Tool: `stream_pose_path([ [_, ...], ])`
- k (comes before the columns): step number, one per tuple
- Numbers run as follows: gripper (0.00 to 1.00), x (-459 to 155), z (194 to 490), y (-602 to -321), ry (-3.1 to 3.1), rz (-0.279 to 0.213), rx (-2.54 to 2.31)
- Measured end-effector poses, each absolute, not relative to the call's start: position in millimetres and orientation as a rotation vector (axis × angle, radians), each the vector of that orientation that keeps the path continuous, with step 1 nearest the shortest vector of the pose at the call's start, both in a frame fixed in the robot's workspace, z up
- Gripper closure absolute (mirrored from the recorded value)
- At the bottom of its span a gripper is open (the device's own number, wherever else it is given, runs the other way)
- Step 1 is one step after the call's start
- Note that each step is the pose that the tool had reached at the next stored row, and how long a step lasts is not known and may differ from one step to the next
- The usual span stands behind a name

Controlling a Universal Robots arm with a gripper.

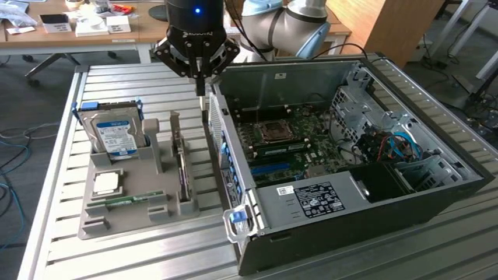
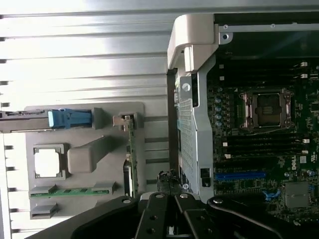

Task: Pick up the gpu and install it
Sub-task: 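Reach for the gpu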

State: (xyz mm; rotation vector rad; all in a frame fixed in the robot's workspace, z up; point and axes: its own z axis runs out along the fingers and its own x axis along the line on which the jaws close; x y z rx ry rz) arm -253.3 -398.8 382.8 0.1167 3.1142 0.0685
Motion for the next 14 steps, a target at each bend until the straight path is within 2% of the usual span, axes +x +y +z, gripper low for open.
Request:
stream_pose_path([
  [14,0.89,-280.6,382.2,-398.8,3.114,0.068,0.117],
])
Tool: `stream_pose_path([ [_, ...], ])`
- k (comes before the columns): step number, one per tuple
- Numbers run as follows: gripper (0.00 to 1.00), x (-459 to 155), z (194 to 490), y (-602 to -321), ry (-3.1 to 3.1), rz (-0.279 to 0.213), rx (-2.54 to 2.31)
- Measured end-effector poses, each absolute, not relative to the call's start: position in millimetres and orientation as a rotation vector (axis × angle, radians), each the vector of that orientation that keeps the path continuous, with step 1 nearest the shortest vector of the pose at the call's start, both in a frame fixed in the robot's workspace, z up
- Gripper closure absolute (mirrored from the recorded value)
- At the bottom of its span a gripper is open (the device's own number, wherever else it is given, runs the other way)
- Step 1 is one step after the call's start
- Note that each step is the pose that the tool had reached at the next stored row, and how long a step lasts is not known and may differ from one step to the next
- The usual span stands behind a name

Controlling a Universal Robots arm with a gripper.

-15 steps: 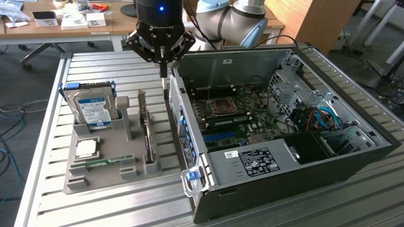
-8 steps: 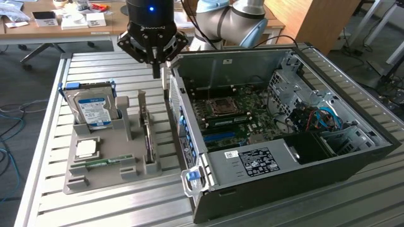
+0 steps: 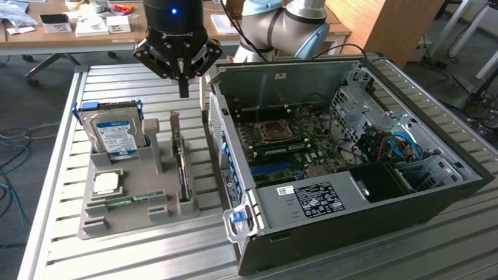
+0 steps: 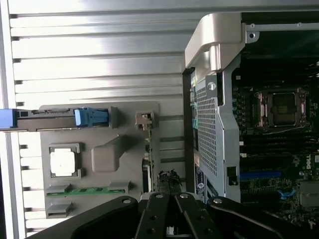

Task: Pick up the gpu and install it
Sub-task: 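Reach for the gpu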

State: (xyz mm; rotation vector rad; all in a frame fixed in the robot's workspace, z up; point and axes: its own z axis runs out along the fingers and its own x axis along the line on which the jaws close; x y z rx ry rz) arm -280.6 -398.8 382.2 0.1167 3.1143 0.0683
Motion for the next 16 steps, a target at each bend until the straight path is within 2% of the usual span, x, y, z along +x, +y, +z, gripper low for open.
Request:
stream_pose_path([
  [16,0.89,-287.9,382.2,-398.8,3.114,0.068,0.117],
])
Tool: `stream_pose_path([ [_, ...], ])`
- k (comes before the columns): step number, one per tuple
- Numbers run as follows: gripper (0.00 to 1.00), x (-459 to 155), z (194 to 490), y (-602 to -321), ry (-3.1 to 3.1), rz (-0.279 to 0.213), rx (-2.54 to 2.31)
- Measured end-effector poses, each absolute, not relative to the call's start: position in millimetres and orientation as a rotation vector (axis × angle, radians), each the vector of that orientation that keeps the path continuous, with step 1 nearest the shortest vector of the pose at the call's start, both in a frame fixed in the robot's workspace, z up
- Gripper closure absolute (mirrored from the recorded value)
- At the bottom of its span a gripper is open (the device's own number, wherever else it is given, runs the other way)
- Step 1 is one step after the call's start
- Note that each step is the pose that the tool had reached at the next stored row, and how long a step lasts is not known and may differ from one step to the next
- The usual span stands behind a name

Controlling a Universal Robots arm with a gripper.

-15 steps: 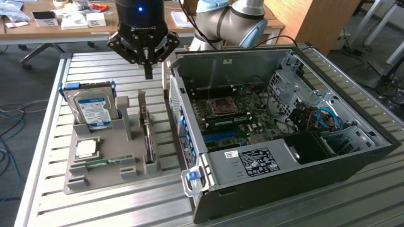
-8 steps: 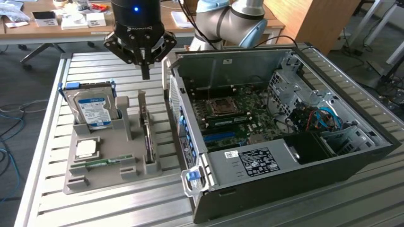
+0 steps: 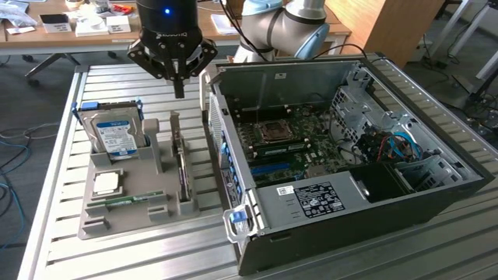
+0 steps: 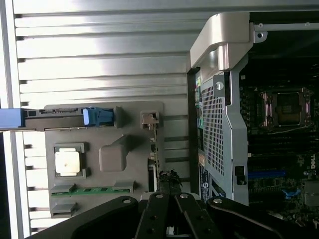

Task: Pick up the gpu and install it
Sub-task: 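Reach for the gpu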

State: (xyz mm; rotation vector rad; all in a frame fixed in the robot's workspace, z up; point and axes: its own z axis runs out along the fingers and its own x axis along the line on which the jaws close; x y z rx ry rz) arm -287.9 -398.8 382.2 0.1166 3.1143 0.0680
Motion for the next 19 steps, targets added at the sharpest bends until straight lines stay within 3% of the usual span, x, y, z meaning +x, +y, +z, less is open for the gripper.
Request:
stream_pose_path([
  [19,0.89,-292.7,382.1,-406.8,3.114,0.068,0.117],
])
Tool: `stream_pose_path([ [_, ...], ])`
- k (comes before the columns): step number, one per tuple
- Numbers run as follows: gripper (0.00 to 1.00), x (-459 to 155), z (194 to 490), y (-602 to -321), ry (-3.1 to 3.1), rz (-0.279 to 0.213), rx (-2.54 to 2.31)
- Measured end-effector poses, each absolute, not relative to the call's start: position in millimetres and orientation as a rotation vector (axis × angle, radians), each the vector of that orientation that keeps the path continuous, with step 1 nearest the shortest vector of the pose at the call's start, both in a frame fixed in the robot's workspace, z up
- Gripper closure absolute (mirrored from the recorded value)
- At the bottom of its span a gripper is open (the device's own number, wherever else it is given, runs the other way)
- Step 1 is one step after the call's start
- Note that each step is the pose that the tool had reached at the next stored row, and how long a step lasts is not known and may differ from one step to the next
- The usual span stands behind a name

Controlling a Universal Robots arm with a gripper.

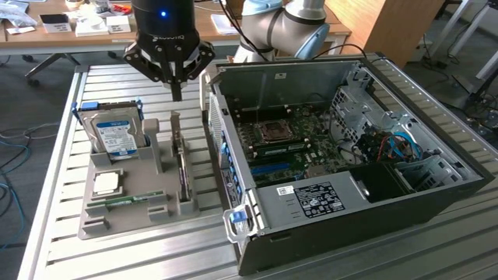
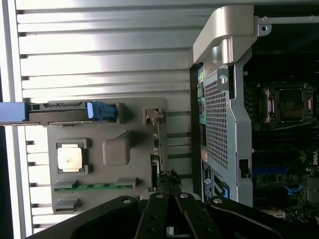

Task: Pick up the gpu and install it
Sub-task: 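Reach for the gpu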

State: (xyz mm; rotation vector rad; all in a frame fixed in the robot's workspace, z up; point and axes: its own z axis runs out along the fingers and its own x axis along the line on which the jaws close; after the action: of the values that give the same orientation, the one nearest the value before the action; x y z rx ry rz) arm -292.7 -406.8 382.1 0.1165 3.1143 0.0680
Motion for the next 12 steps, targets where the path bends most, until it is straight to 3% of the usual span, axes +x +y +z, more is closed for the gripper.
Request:
stream_pose_path([
  [12,0.89,-292.6,381.4,-423.6,3.114,0.068,0.117],
])
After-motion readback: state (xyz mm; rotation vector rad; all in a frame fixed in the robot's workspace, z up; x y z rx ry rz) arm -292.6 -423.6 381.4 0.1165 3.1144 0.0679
